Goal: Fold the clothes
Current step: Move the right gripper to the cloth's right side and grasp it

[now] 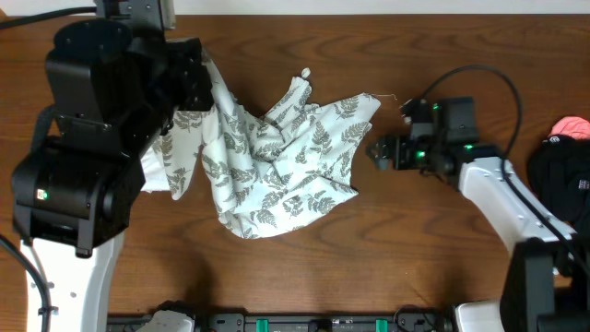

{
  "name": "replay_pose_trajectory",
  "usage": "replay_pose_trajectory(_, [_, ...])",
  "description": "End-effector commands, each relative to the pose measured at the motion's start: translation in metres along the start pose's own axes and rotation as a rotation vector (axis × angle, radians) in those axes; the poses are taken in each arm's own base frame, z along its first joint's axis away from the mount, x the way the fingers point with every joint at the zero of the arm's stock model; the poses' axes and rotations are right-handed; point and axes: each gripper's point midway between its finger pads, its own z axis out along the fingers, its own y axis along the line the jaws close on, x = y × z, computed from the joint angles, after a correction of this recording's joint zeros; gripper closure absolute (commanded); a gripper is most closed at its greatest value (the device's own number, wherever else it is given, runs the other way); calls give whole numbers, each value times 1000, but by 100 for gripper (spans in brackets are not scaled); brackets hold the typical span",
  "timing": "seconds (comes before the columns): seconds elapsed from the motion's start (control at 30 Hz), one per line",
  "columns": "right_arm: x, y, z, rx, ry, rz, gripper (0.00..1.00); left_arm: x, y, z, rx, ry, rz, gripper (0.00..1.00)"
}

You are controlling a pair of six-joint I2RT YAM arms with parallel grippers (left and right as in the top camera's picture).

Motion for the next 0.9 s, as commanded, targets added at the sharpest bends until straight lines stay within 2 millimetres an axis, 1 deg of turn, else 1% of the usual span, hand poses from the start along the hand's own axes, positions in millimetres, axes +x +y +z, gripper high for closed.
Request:
replay_pose_trajectory(0.0, [21,12,23,-51,72,-39,7,-4,-8,-7,20,-22,23,94])
replay_pose_trajectory(0.1, [40,17,45,-64,142,-51,12,-3,-13,-7,31,-18,29,94])
replay_pose_trajectory(0.17, [51,22,56,-74,181,-61,15,-2,-13,-7,31,-16,30,94])
replay_pose_trajectory(0.23, [61,31,65,-102,216,-73,17,-1,-12,-7,30,-11,33,94])
replay_pose_trajectory(0.3, [69,38,71,-119,239,-90,21,0,-12,-6,29,-6,33,94])
replay_pose_trajectory(0.4, [77,47,76,-129,263,-113,28,1,-12,-6,27,-4,45,94])
replay_pose_trajectory(0.5, [80,48,78,-108,267,-131,45,1,-12,-6,27,-4,48,94])
replay_pose_trajectory(0.6, [81,47,77,-104,272,-127,66,1,-12,-6,27,-4,48,94])
replay_pose_trajectory(0.7, [80,47,77,-104,268,-124,75,1,-12,-6,27,-3,48,94])
replay_pose_trajectory(0.8, [75,42,79,-74,249,-130,98,1,-12,-6,26,-4,48,94])
replay_pose_trajectory(0.87, [70,42,79,-70,231,-136,99,0,-9,-6,12,-7,48,94])
